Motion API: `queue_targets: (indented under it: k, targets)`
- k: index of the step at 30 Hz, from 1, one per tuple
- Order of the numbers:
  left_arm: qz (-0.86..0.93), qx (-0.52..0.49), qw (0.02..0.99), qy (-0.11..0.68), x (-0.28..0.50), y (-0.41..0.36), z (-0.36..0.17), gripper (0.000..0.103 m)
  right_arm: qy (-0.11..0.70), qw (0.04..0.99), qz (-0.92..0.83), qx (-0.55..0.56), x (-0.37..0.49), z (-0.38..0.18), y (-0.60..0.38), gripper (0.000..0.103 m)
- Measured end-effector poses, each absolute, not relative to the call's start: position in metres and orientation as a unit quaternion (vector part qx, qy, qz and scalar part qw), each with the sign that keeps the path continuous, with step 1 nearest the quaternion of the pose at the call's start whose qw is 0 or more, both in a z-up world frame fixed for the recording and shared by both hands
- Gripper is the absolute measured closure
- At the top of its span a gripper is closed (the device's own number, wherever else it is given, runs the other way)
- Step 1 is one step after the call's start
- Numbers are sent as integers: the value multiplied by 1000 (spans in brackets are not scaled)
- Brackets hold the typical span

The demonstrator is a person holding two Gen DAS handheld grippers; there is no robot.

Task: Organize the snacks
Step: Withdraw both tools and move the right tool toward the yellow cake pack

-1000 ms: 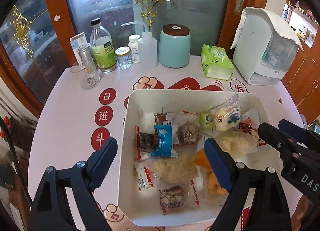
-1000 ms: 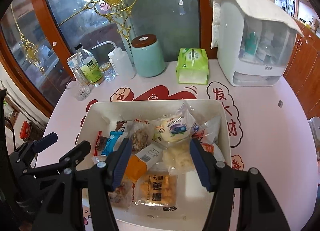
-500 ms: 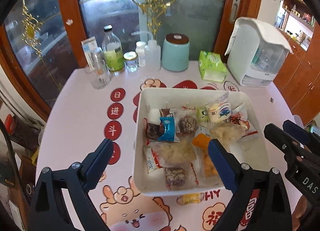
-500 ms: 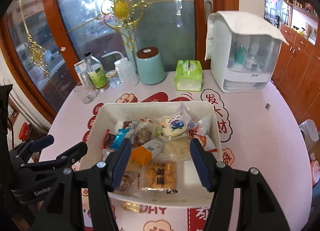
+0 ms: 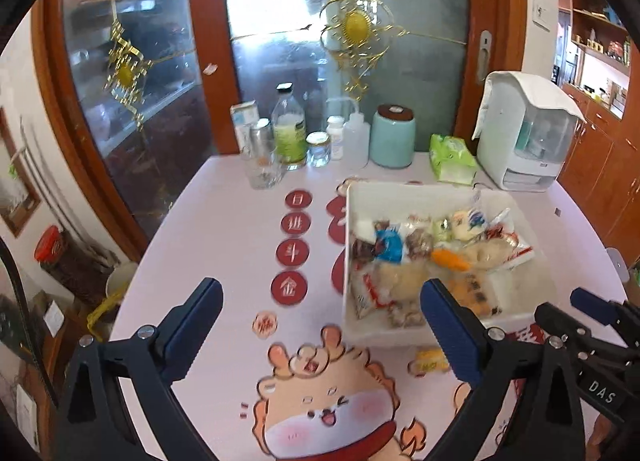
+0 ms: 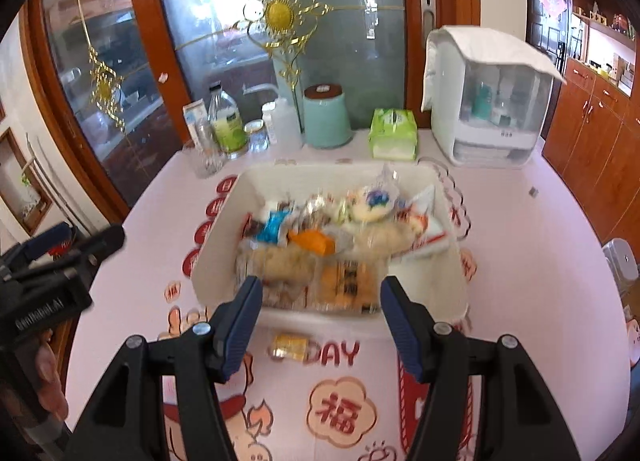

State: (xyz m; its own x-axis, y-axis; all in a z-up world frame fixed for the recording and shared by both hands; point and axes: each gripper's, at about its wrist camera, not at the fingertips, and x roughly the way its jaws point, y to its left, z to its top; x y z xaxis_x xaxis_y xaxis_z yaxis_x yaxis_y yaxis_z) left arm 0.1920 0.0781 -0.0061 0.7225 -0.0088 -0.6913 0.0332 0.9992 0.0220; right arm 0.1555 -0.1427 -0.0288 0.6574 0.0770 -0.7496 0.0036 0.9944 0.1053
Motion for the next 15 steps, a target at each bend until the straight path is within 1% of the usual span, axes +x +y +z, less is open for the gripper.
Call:
queue_targets:
  k: [5, 8, 12, 15]
  targets:
    - [7, 13, 921, 388, 175, 92, -49, 4, 434, 898, 21, 68, 145, -71, -132, 41]
    - [11, 19, 911, 411, 173, 94, -78, 4, 449, 889, 21, 85, 146, -99, -126, 40]
    - [17, 9, 898, 440, 174, 98, -108, 4, 464, 881, 17, 91, 156, -133, -114, 33]
    - [16, 1, 891, 454, 176, 101, -123, 4, 477, 875, 17, 84, 167, -155, -103, 32]
